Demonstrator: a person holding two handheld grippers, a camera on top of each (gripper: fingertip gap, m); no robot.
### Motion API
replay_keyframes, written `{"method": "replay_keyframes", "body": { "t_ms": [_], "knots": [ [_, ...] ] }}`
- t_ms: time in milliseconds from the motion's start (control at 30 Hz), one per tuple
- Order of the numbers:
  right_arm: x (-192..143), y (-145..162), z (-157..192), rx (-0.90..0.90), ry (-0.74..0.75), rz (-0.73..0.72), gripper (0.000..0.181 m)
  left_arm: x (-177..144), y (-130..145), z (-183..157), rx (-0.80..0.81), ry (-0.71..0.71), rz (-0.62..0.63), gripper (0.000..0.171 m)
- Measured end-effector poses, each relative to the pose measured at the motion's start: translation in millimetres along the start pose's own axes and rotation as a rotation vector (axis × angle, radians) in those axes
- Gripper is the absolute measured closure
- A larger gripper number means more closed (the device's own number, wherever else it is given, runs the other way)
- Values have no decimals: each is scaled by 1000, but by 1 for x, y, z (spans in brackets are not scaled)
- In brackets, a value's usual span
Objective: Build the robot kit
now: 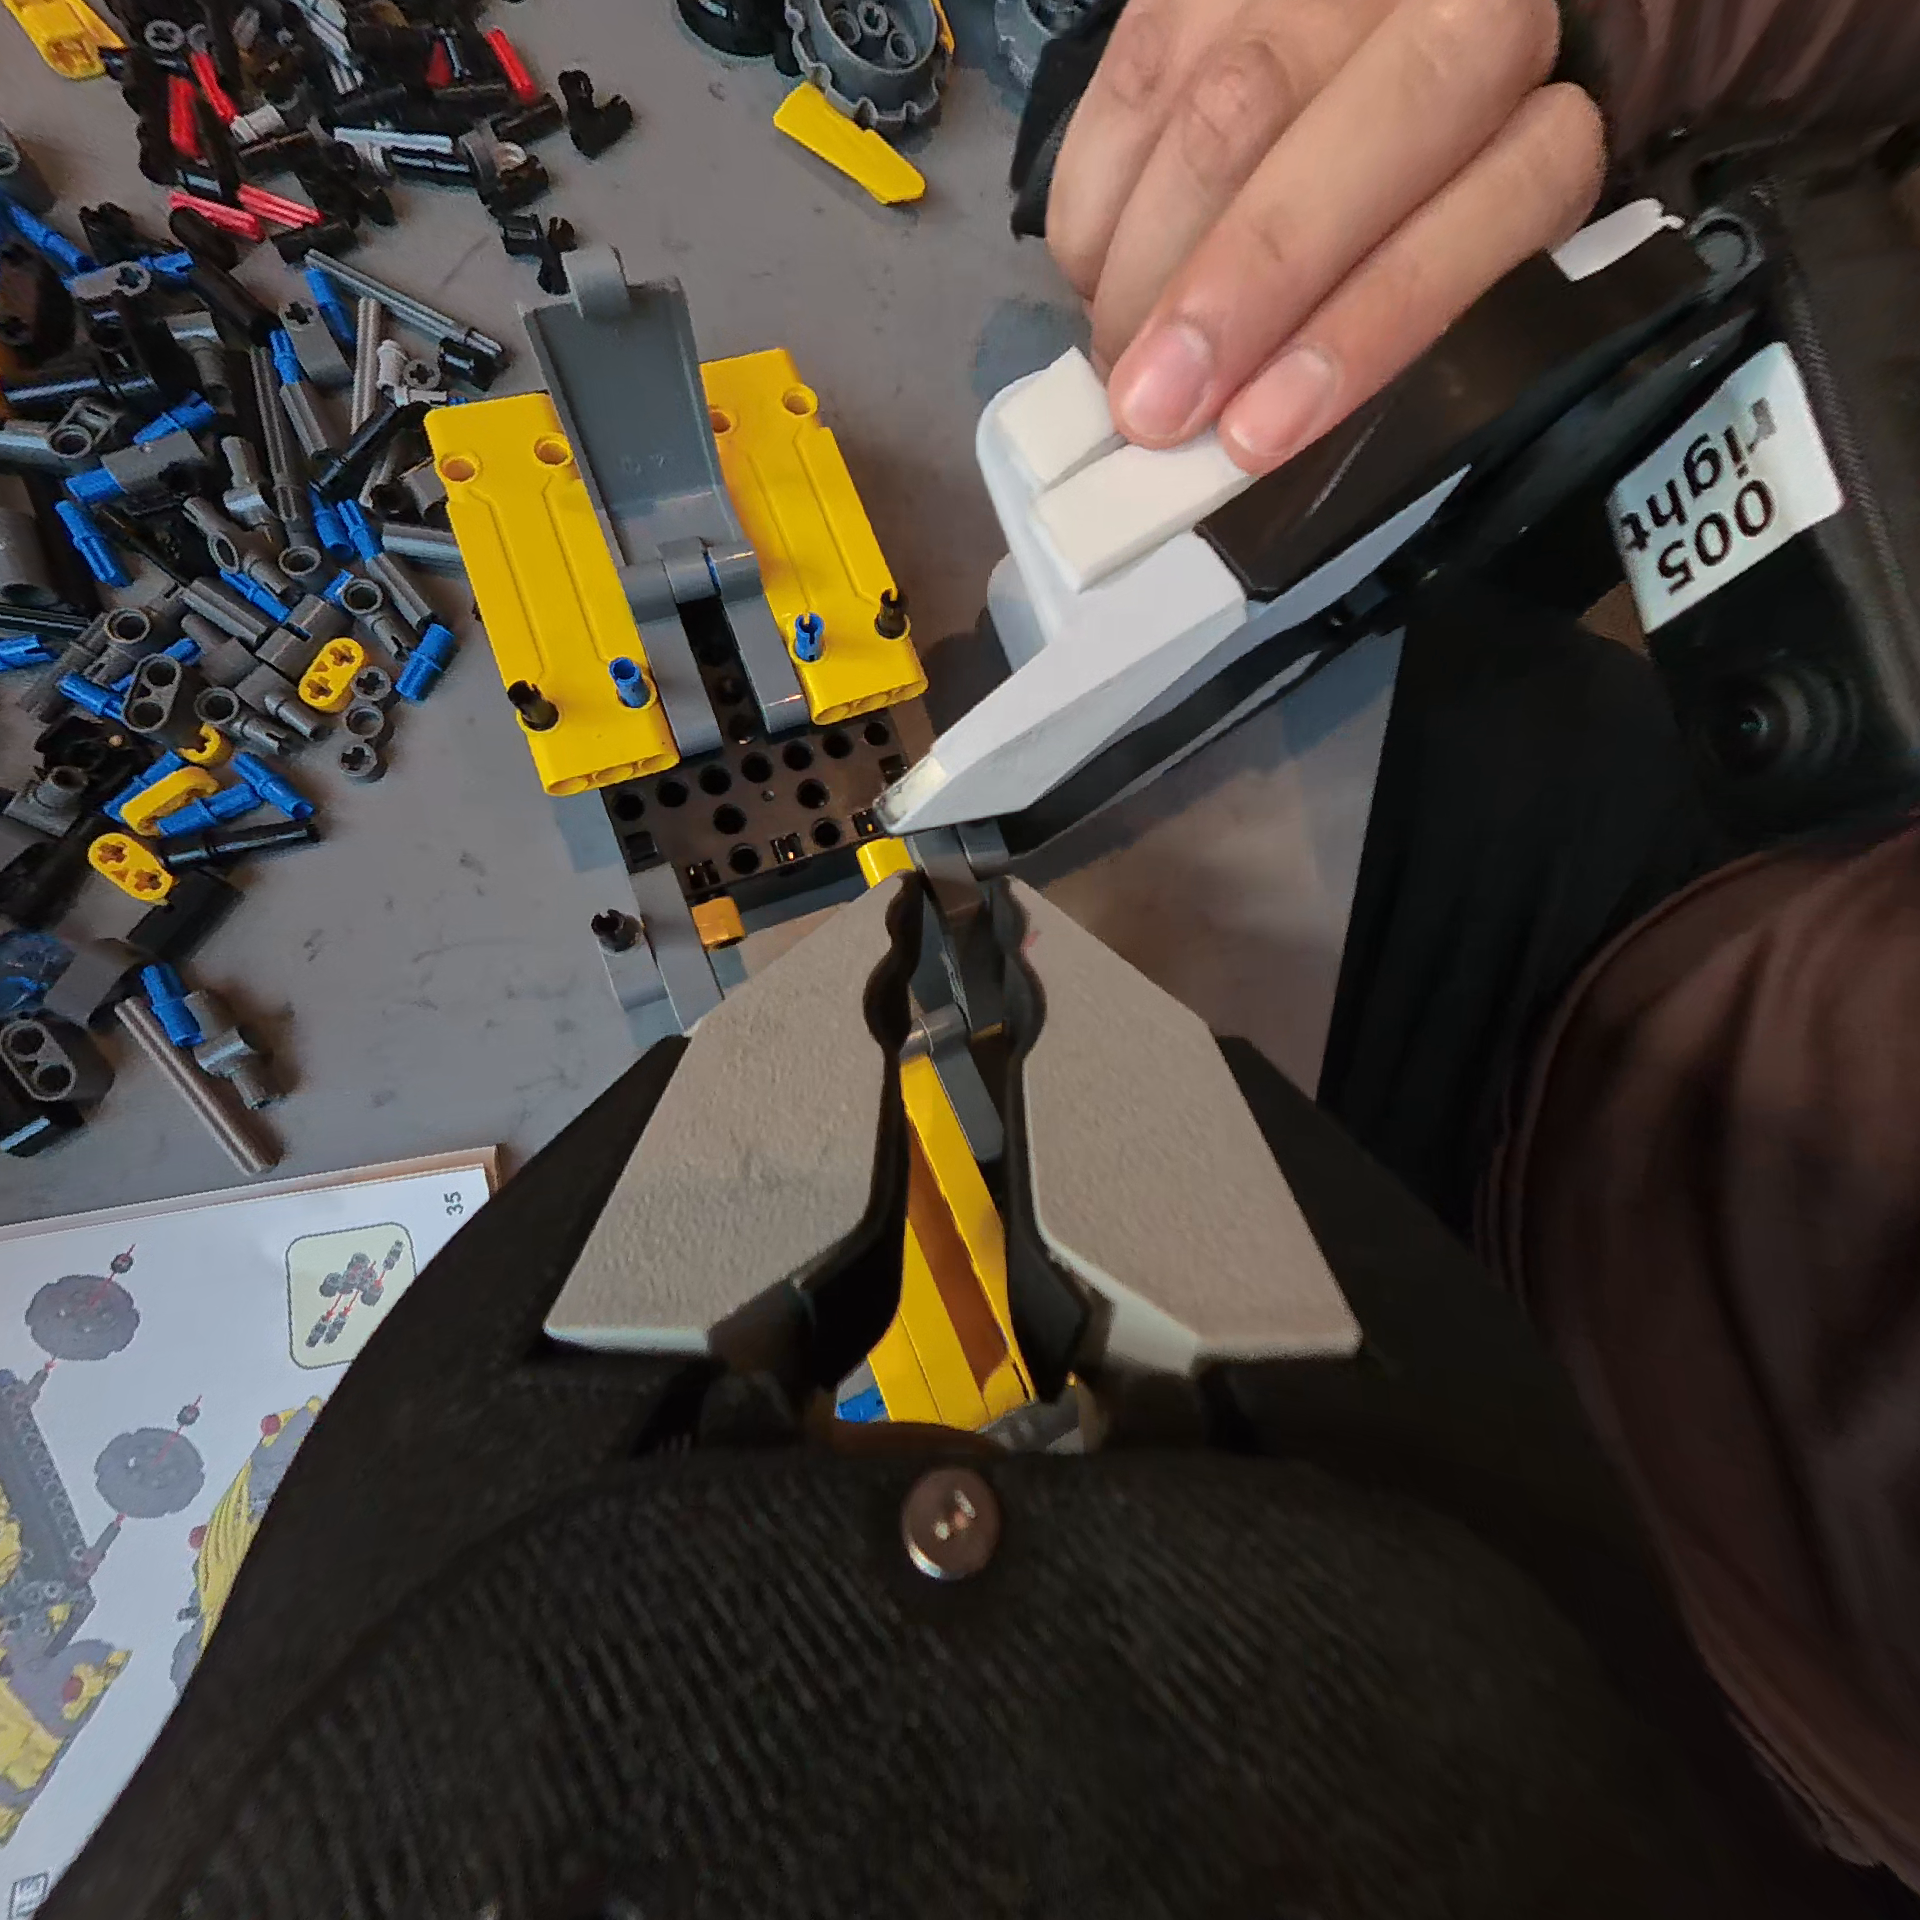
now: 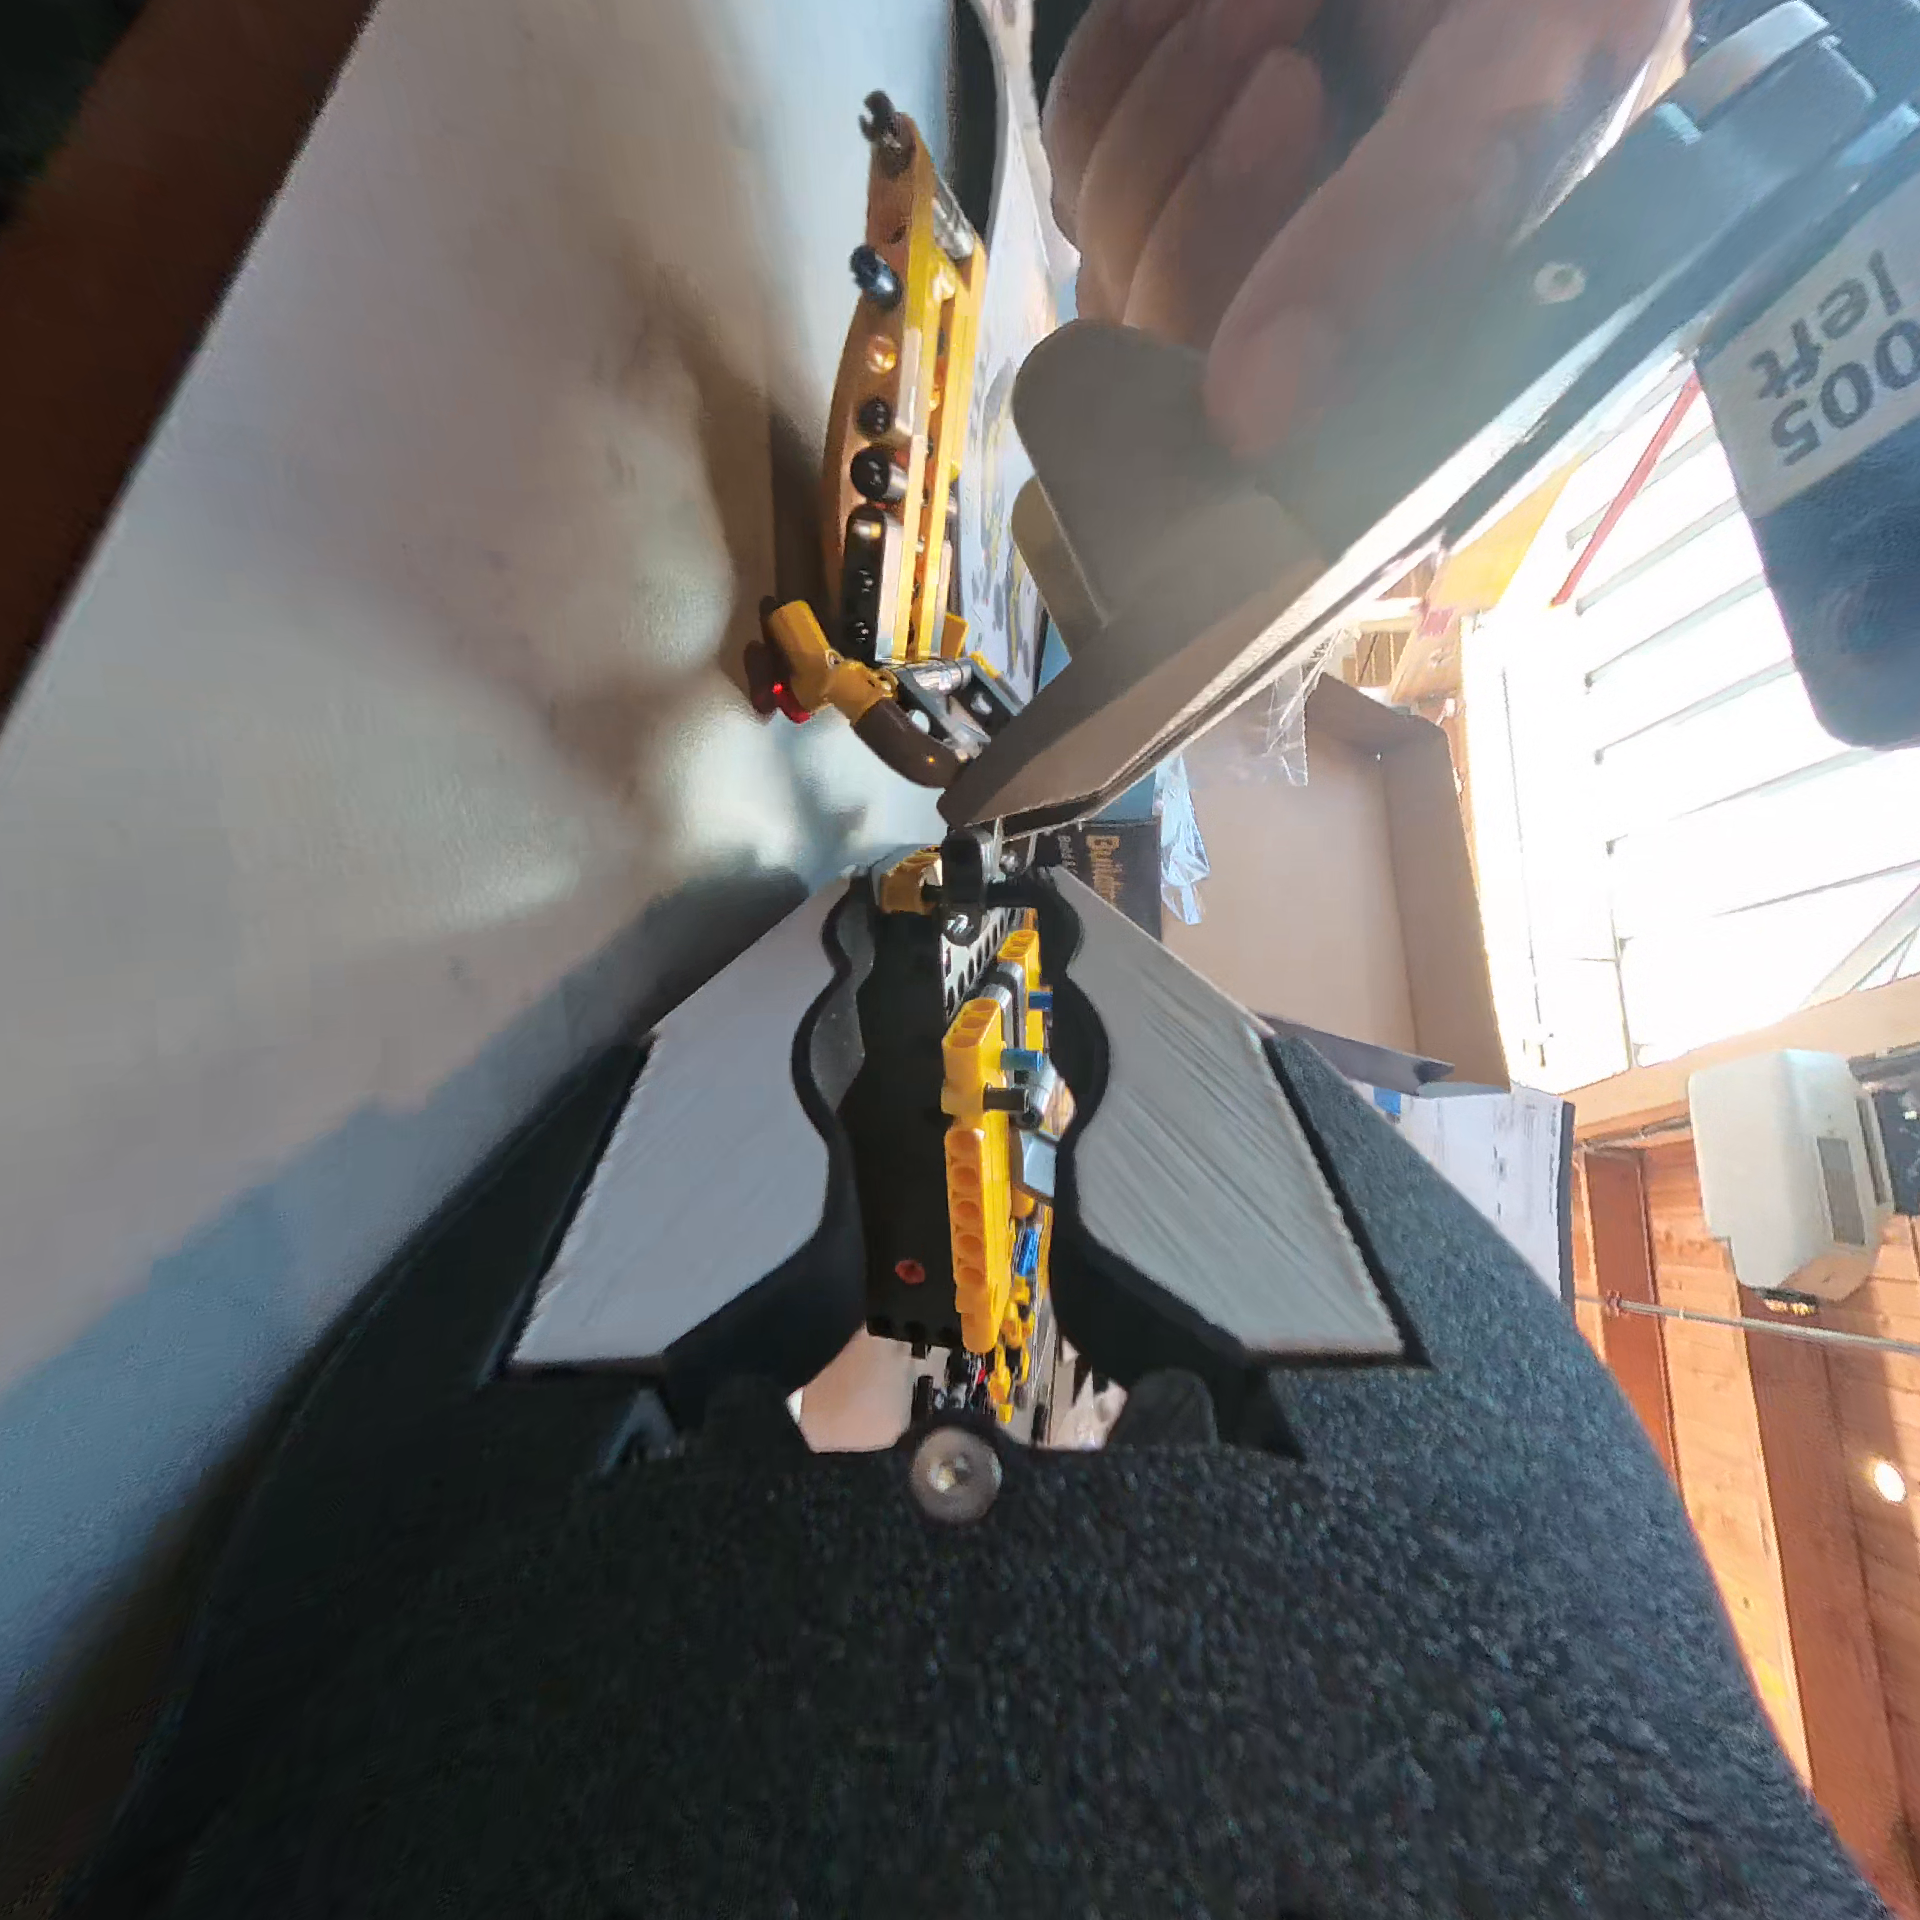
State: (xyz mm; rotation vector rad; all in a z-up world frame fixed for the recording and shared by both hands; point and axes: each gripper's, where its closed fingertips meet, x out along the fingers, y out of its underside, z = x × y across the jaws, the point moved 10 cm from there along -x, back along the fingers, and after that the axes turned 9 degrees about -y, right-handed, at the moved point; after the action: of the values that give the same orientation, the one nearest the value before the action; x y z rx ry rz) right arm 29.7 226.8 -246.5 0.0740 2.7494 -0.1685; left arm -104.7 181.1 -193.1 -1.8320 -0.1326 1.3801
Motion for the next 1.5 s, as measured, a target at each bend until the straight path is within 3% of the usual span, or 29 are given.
{"method": "replay_keyframes", "body": {
  "t_ms": [367,500,567,700,833,1000,1167,1500],
  "knots": [
    [3,2,0,-97,16,-46,155,1,-1,7,-74,76,28,161],
    [3,1,0,-105,10,-18,156,-5,-2,14,-81,64,13,134],
    [3,1,0,-103,7,-10,156,-14,-2,6,51,-65,-65,122],
    [1,0,-1,-77,1,-29,156,-6,7,-40,539,-444,-73,94],
    [0,-1,-3,-38,-17,-44,156,14,9,-64,688,-633,-89,102],
    [-2,-1,-5,-13,-16,-46,156,28,11,-61,829,-826,-50,116],
    [-5,0,-7,11,-23,-45,156,35,11,-59,953,-908,-33,118],
    [-4,-3,-7,-15,-37,-1,160,38,14,-61,934,-954,-19,125]
  ]
}}
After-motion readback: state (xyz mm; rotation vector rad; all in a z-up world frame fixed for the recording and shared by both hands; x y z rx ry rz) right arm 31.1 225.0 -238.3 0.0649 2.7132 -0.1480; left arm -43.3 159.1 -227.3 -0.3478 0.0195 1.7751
